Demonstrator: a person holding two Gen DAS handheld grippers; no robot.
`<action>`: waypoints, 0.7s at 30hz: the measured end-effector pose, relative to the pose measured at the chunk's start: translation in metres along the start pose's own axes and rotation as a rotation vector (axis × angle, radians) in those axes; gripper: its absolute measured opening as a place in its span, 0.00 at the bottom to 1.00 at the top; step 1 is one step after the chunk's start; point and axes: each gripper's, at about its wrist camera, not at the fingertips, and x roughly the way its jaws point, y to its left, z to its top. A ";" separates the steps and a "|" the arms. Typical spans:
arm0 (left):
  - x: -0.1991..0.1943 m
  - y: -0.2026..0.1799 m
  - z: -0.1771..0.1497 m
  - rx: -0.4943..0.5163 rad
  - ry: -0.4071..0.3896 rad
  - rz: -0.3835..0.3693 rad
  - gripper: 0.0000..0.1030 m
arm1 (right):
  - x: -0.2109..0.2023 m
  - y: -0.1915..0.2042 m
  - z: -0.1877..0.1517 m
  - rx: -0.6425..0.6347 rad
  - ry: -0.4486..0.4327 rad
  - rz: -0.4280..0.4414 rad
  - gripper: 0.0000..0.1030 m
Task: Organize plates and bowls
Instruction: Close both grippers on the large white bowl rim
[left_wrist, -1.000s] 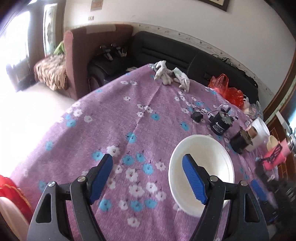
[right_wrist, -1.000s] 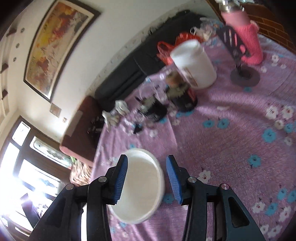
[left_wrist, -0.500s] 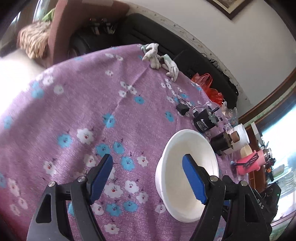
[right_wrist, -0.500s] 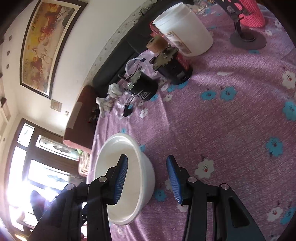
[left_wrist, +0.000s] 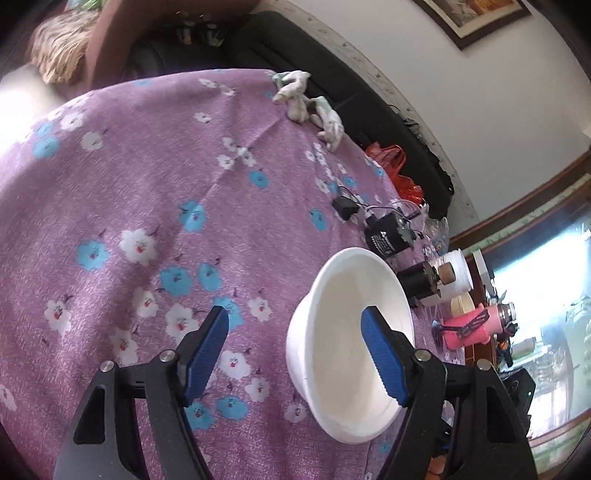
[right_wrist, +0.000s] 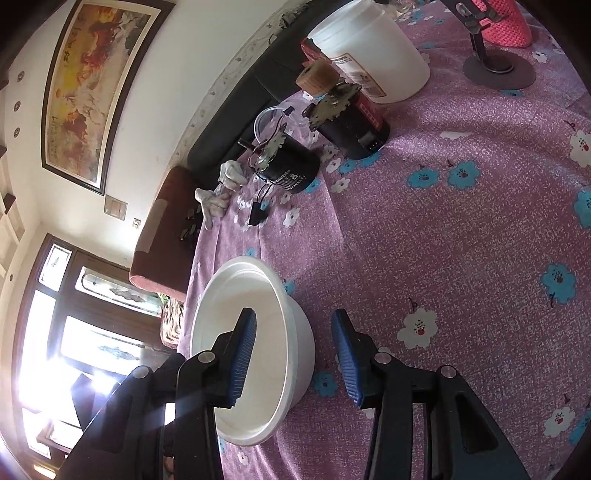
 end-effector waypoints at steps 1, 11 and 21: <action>0.000 0.001 0.000 -0.007 0.009 -0.001 0.71 | 0.000 0.000 0.000 -0.001 0.003 0.001 0.46; 0.002 0.004 -0.003 -0.026 0.040 -0.008 0.33 | 0.000 0.001 -0.001 0.001 -0.002 0.001 0.46; 0.001 0.002 -0.006 -0.010 0.044 -0.012 0.06 | 0.000 0.002 -0.004 0.000 0.000 0.002 0.44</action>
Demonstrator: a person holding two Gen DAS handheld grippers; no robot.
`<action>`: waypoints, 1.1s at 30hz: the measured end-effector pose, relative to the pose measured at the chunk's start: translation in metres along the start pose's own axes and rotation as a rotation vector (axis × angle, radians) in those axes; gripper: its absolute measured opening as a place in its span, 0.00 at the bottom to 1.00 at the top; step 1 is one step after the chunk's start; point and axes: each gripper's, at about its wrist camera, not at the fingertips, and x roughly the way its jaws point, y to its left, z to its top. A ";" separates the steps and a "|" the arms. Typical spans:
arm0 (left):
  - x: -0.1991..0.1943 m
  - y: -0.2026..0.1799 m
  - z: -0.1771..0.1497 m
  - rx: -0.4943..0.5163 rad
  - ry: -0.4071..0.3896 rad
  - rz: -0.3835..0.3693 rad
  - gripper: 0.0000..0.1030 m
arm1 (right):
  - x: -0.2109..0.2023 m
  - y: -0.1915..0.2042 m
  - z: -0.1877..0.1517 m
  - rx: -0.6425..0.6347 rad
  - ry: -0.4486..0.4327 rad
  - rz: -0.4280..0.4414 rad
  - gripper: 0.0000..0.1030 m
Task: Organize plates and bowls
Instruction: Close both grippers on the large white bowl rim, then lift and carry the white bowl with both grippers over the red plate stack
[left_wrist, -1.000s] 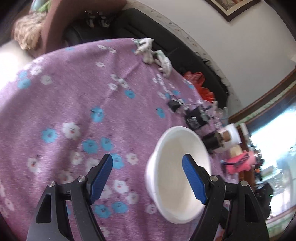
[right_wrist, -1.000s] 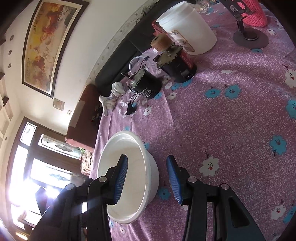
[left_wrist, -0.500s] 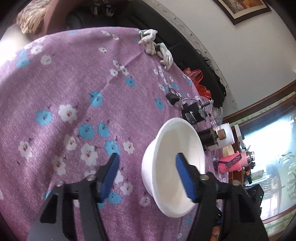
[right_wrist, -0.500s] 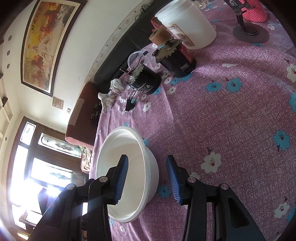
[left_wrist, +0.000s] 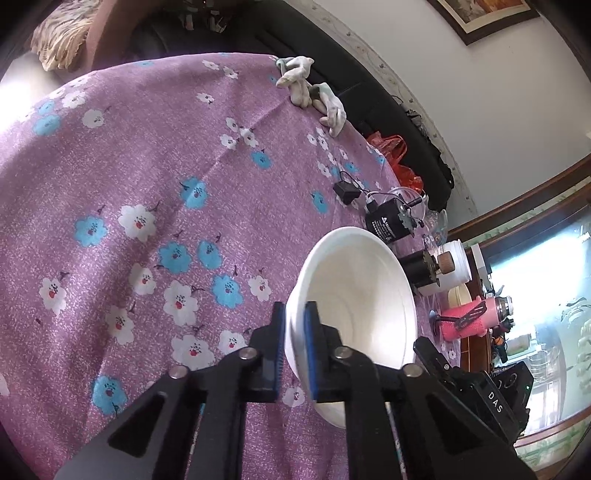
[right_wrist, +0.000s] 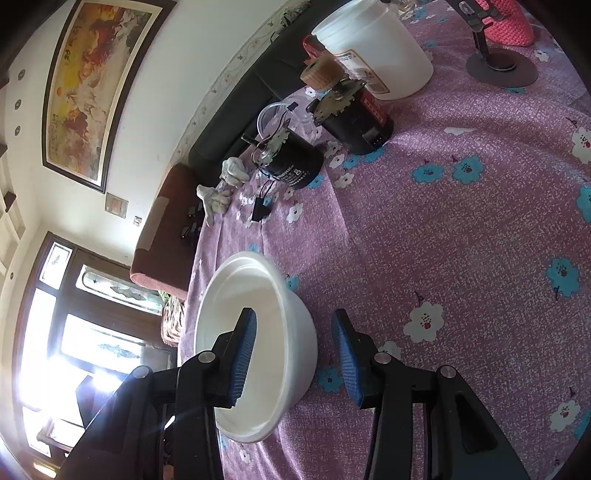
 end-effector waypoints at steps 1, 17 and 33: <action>-0.001 0.000 0.000 -0.001 -0.004 0.000 0.06 | 0.000 0.000 0.000 0.000 0.000 0.000 0.42; -0.002 -0.006 -0.004 0.040 -0.023 0.008 0.06 | 0.001 0.009 -0.004 -0.055 -0.019 -0.042 0.09; -0.017 -0.026 -0.014 0.147 -0.100 0.086 0.06 | -0.016 0.015 -0.011 -0.048 -0.028 -0.034 0.08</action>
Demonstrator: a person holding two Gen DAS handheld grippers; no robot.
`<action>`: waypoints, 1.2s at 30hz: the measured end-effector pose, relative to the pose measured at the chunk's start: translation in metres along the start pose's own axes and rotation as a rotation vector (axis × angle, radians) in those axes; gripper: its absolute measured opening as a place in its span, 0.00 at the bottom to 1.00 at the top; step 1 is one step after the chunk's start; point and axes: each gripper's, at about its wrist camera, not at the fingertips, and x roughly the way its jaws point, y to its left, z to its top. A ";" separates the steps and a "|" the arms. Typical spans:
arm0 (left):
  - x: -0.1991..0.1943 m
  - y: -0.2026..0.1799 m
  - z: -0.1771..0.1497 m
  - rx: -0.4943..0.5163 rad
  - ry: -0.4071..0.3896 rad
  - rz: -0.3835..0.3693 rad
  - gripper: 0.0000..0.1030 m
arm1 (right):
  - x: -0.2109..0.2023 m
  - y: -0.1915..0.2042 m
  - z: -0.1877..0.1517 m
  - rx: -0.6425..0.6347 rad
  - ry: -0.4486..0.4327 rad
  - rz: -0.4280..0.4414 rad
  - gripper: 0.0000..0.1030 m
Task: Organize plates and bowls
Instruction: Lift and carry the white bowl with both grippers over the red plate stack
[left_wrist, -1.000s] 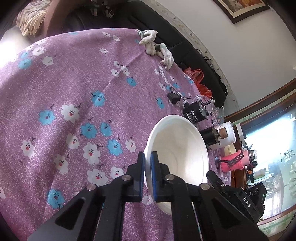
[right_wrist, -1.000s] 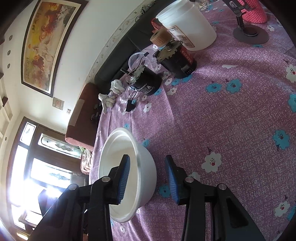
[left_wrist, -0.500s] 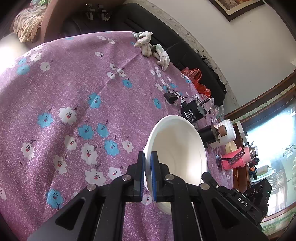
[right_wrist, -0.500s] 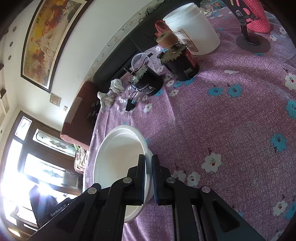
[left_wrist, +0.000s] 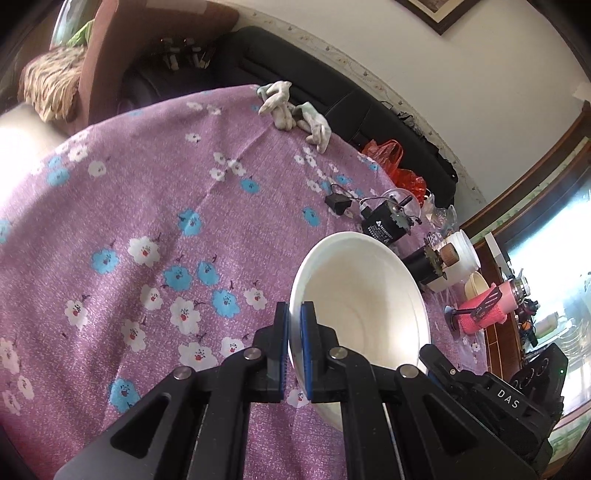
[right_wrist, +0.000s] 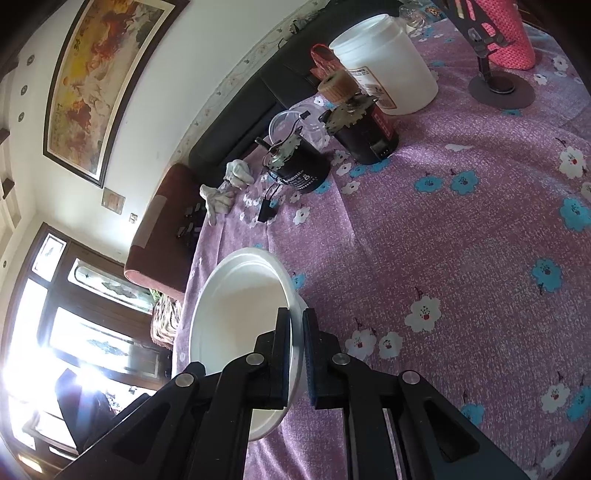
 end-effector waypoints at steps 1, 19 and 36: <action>-0.002 -0.001 0.000 0.005 -0.005 0.004 0.06 | -0.002 0.001 -0.001 -0.002 -0.001 0.000 0.08; -0.061 -0.040 -0.025 0.173 -0.156 0.038 0.06 | -0.059 0.013 -0.022 -0.024 -0.073 0.013 0.08; -0.172 -0.014 -0.038 0.154 -0.306 0.074 0.07 | -0.103 0.080 -0.073 -0.126 -0.085 0.103 0.08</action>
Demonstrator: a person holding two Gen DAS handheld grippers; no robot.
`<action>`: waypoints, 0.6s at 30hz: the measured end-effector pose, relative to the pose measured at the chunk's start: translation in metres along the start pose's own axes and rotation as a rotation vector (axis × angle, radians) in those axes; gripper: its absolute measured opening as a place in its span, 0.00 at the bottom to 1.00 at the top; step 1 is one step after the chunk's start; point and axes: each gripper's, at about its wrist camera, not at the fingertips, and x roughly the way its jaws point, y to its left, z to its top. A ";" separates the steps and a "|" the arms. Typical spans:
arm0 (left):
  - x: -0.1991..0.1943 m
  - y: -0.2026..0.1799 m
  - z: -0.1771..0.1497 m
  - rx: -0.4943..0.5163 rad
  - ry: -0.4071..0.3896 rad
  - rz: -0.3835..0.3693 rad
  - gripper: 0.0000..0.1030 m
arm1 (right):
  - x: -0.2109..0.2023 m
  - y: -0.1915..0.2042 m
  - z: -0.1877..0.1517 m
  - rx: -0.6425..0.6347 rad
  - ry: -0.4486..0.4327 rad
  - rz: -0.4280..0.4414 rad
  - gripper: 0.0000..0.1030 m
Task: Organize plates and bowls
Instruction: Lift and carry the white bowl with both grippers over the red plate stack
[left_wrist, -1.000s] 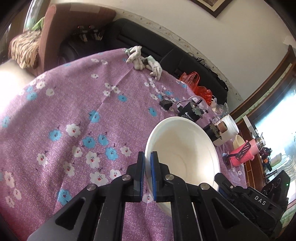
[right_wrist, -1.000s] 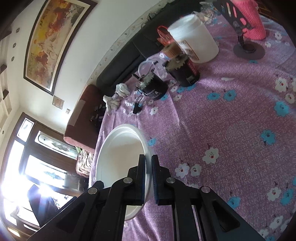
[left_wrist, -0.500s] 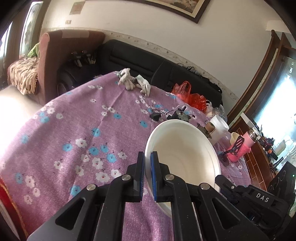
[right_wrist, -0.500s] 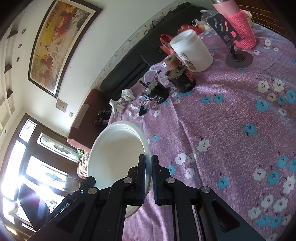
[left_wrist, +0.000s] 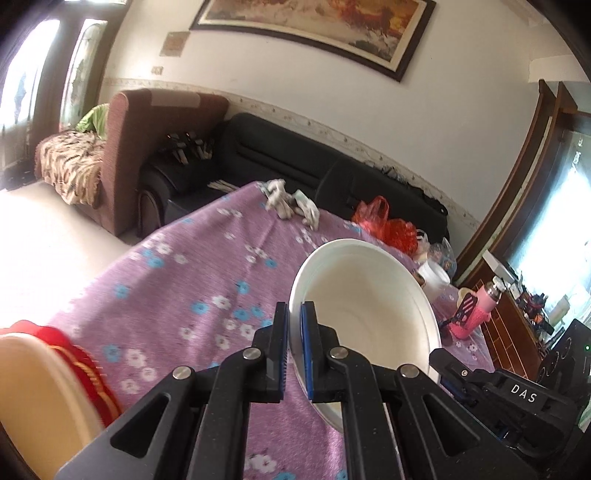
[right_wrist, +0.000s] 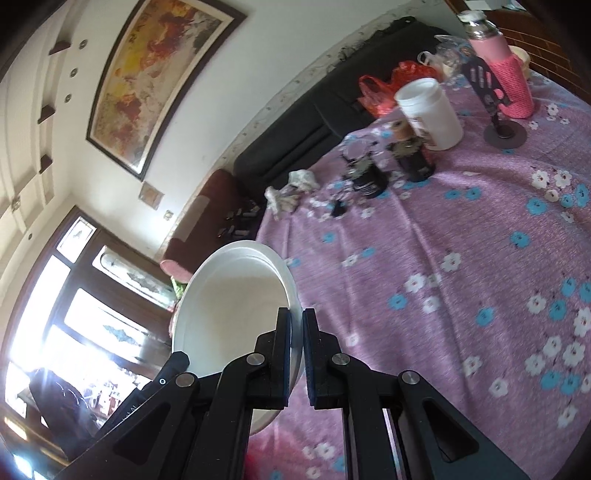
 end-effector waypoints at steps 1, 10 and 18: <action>-0.009 0.004 0.001 -0.003 -0.015 0.006 0.07 | -0.001 0.006 -0.003 -0.008 0.001 0.008 0.08; -0.077 0.040 0.007 -0.027 -0.107 0.054 0.07 | -0.011 0.060 -0.040 -0.076 0.024 0.080 0.08; -0.129 0.082 0.004 -0.060 -0.168 0.106 0.07 | -0.013 0.102 -0.076 -0.136 0.053 0.134 0.08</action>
